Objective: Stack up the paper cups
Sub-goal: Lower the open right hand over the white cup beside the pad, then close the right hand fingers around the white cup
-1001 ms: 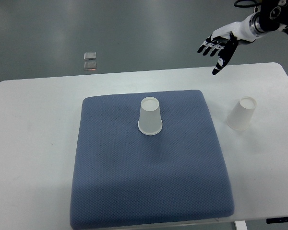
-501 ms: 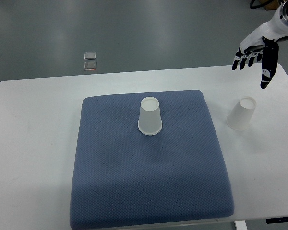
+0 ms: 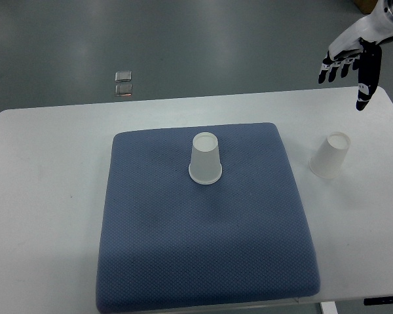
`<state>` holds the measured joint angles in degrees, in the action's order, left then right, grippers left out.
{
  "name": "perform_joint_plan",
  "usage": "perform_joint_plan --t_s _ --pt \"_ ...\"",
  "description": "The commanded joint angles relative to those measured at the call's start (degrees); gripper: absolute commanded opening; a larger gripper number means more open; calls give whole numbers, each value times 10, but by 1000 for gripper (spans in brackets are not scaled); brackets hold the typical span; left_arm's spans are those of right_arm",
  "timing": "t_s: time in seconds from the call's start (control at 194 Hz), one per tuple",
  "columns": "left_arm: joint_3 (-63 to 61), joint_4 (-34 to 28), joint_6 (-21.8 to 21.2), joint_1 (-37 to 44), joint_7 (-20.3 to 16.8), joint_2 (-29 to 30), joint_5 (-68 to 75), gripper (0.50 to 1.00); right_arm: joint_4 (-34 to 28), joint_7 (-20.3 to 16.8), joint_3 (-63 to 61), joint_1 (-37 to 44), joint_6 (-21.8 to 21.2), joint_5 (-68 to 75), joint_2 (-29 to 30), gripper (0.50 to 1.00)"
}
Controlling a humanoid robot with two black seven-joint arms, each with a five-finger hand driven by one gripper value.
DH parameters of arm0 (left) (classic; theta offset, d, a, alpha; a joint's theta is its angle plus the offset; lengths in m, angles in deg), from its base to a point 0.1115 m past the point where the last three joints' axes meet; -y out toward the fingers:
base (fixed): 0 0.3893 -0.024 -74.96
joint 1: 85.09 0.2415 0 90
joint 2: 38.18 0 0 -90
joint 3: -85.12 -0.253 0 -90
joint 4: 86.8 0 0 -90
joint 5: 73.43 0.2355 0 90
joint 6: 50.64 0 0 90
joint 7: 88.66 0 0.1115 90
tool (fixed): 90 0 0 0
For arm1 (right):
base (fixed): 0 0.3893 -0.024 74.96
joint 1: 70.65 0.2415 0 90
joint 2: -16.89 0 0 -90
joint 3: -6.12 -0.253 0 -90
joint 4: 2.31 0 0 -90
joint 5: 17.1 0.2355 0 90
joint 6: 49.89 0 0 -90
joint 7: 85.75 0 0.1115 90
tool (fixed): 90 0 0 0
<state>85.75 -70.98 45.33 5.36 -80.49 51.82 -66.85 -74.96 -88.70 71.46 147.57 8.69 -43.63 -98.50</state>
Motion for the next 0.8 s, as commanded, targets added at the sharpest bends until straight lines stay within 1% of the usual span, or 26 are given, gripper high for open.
perform_joint_plan --t_s 0.0,0.129,0.263,0.428,0.526,0.65,0.795 --pt "0 0 0 0 0 0 0 1000 34 -5 1 -60 44 -1 10 924" --pt "1 0 0 0 0 0 0 1000 79 -5 0 -123 58 -3 20 924" --pt "2 -1 0 0 0 0 0 1000 123 -5 -2 -183 65 -13 44 924" --pt "2 -1 0 0 0 0 0 1000 139 -4 -10 -222 70 -12 61 924" --pt "2 -1 0 0 0 0 0 1000 152 -4 -9 -243 93 -12 71 924" --pt "2 -1 0 0 0 0 0 1000 159 -4 -8 -264 102 -13 75 921" --pt "2 0 0 0 0 0 0 1000 177 -5 -2 -286 123 -13 85 921"
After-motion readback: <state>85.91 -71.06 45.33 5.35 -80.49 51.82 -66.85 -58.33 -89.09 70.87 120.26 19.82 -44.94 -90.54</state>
